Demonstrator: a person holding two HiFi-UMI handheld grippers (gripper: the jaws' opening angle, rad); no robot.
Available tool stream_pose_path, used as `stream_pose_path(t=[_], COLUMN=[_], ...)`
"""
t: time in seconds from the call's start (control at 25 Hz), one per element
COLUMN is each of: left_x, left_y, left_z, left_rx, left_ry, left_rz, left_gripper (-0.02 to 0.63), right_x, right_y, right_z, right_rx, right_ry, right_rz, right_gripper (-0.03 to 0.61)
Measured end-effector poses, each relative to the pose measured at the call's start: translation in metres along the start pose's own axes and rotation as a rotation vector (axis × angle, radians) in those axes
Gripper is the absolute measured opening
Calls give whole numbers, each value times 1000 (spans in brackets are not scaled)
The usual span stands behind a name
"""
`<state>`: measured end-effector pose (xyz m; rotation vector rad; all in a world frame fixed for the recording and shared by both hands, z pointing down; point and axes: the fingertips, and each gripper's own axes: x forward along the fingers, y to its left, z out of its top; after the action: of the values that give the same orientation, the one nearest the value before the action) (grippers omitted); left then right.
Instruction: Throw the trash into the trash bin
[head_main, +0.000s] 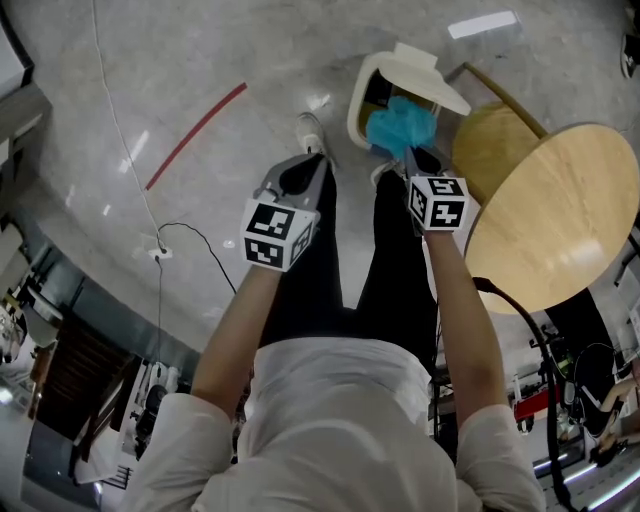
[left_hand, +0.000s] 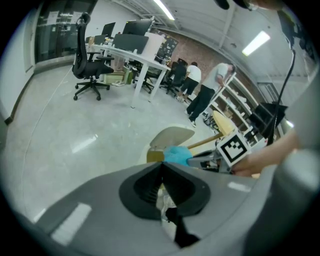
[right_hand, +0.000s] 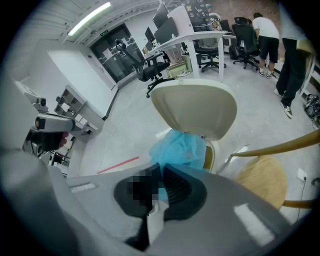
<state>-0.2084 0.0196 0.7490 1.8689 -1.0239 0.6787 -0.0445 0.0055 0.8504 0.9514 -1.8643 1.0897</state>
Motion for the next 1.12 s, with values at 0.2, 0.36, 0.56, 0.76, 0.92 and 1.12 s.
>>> stream_pose_path(t=[0.2, 0.36, 0.56, 0.76, 0.92, 1.12], left_x=[21, 30, 39, 53, 56, 57], left_y=[10, 13, 18, 22, 24, 25], left_z=[-15, -27, -41, -54, -65, -76], left_rx=[-3, -11, -15, -14, -25, -27], left_ry=[9, 15, 18, 12, 17, 23], left_rz=[-3, -9, -15, -15, -13, -14], left_gripper=[3, 3, 3, 3, 3, 3], right_x=[27, 43, 62, 80, 90, 97], right_y=[-10, -15, -18, -28, -33, -34], right_z=[-18, -29, -43, -54, -63, -69], right_rx=[29, 44, 57, 69, 74, 88], right_ry=[8, 17, 23, 17, 20, 9], right_rz=[-2, -7, -16, -22, -25, -24], right_gripper=[3, 3, 3, 5, 5, 54])
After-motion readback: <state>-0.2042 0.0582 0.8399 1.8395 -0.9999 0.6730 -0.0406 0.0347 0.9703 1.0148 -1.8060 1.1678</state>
